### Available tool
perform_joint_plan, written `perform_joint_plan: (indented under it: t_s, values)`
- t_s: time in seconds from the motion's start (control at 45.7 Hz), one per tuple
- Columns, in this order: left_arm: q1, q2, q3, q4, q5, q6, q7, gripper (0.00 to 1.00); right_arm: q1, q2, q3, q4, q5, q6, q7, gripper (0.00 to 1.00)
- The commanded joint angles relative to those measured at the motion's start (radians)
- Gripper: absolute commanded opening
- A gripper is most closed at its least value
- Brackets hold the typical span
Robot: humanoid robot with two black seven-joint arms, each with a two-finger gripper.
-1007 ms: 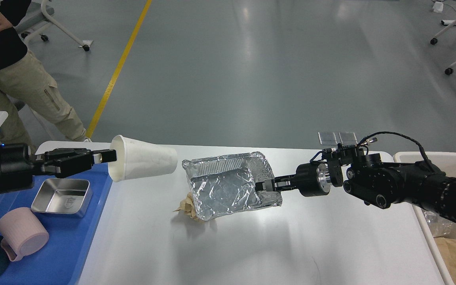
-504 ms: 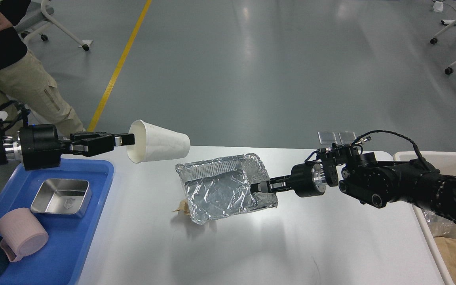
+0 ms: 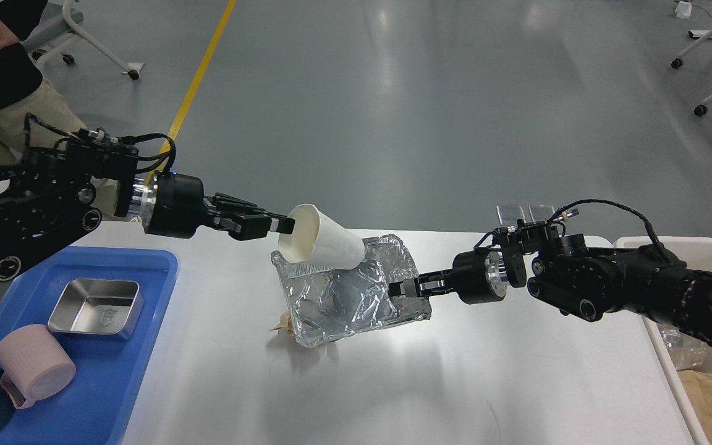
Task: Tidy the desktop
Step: 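Lift the paper cup and carry it over the foil tray, then drop the paper cup into the foil tray and raise the left gripper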
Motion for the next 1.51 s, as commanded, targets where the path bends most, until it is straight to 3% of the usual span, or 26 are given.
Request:
perform_joint_plan:
  t_s: [0.0,0.219,0.416,0.46,0.547,0.569,0.788,1.051,1.226,1.358,1.489]
  values:
    - [-0.019,-0.048,0.052,0.051,0.004,-0.002,0.000,0.07,-0.001,-0.002,0.000,0.000,0.000,0.000,0.000,0.00]
    - [-0.027,-0.137,0.108,0.131,0.004,0.001,0.005,0.13,0.000,-0.004,0.001,0.003,0.006,0.000,0.000,0.00]
    - [-0.031,-0.180,0.100,0.160,-0.025,0.001,0.068,0.40,0.000,-0.011,0.001,0.006,0.006,0.000,0.000,0.00]
    - [-0.033,-0.180,0.097,0.160,-0.033,0.001,0.080,0.50,0.000,-0.011,0.001,0.006,0.006,0.000,0.000,0.00]
    - [-0.033,-0.180,0.092,0.160,-0.073,0.001,0.091,0.87,-0.001,-0.011,0.001,0.006,0.006,0.000,0.000,0.00]
    - [-0.033,-0.180,0.092,0.160,-0.087,0.001,0.091,0.91,-0.001,-0.011,0.001,0.006,0.006,0.000,0.000,0.00]
    - [-0.030,-0.140,0.066,0.154,-0.188,-0.005,0.088,0.94,0.000,-0.008,0.001,0.006,0.006,0.000,0.000,0.00]
    - [0.019,0.005,0.029,0.068,-0.318,-0.010,0.097,0.96,-0.001,-0.010,-0.005,0.003,0.006,0.000,0.000,0.00]
    - [0.104,0.097,-0.072,-0.010,-0.392,-0.006,0.146,0.96,-0.005,-0.010,-0.005,0.000,0.008,0.000,0.000,0.00]
    - [0.231,0.153,-0.219,-0.047,-0.420,0.001,0.183,0.96,-0.008,-0.008,-0.003,-0.003,0.008,0.000,0.000,0.00]
    - [0.384,0.188,-0.388,-0.078,-0.444,0.007,0.249,0.97,-0.009,-0.004,-0.002,-0.003,0.008,0.000,0.000,0.00]
